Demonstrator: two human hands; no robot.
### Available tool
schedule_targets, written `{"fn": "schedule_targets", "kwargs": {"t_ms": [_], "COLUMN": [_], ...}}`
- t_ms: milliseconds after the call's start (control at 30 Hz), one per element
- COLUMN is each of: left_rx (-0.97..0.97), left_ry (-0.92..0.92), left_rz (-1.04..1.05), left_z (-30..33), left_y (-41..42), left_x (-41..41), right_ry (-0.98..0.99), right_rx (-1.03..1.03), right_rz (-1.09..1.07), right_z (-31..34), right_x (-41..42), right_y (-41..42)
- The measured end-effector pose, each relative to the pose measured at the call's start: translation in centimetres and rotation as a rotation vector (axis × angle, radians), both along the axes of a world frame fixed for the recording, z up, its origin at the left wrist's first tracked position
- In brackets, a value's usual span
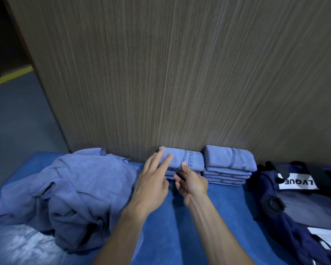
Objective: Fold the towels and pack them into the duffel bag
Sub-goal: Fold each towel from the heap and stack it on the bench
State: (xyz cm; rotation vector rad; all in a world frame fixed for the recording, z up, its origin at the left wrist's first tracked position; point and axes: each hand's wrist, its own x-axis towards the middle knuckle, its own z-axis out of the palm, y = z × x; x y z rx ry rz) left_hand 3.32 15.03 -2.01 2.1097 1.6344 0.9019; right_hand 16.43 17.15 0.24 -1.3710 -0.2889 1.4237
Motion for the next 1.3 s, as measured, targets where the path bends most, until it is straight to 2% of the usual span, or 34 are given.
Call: {"fn": "schedule_targets", "kwargs": {"t_ms": [67, 133, 200, 300, 333, 400, 467, 600, 767, 1000, 1167, 1233, 1300], "left_rx": [-0.056, -0.092, -0.088, -0.108, -0.108, -0.115, -0.117, -0.139, -0.131, -0.057, -0.008, 0.004, 0.011], "left_ry": [0.11, 0.14, 0.129, 0.103, 0.085, 0.062, 0.07, 0.059, 0.026, -0.087, -0.08, -0.076, -0.098], "left_rz": [-0.045, -0.055, -0.05, -0.041, -0.043, -0.033, 0.011, 0.061, 0.045, 0.091, 0.098, 0.123, 0.145], "left_z": [-0.4, -0.6, -0.6, -0.6, -0.6, -0.7, -0.6, -0.7, -0.6, 0.1, 0.4, 0.4, 0.7], "left_y": [0.0, -0.1, 0.1, 0.2, 0.2, 0.3, 0.3, 0.3, 0.1, -1.7, -4.1, -5.2, -6.4], "left_x": [0.0, -0.1, -0.1, -0.2, -0.2, -0.2, -0.3, -0.8, -1.2, -1.8, -2.3, -2.9, -3.8], "right_ry": [-0.068, -0.254, -0.598, -1.348, -1.53, -1.794, -1.927, -1.947, -1.875, -1.824, -1.808, -1.713, -1.581], "right_rx": [-0.009, 0.068, 0.312, 0.717, 0.783, 0.779, 0.727, 0.668, 0.636, 0.657, 0.812, 0.921, 0.94], "right_rz": [0.064, 0.136, 0.183, 0.36, 0.493, 0.645, 0.674, 0.702, 0.741, 0.853, 0.656, 0.609, 0.635], "right_z": [0.2, 0.5, 0.9, 0.8, 0.2, -1.3, -2.8, -4.4, -5.2, -3.3, -1.8, -1.6, -1.6], "right_x": [0.1, 0.3, 0.5, 1.0, 1.2, 1.7, 2.3, 2.5, 2.5, 3.2, 2.1, 0.3, -2.0], "right_y": [-0.6, -1.3, -1.7, -0.9, 0.0, 1.1, 1.5, 1.6, 1.8, 2.0, 0.3, -1.3, -3.3]}}
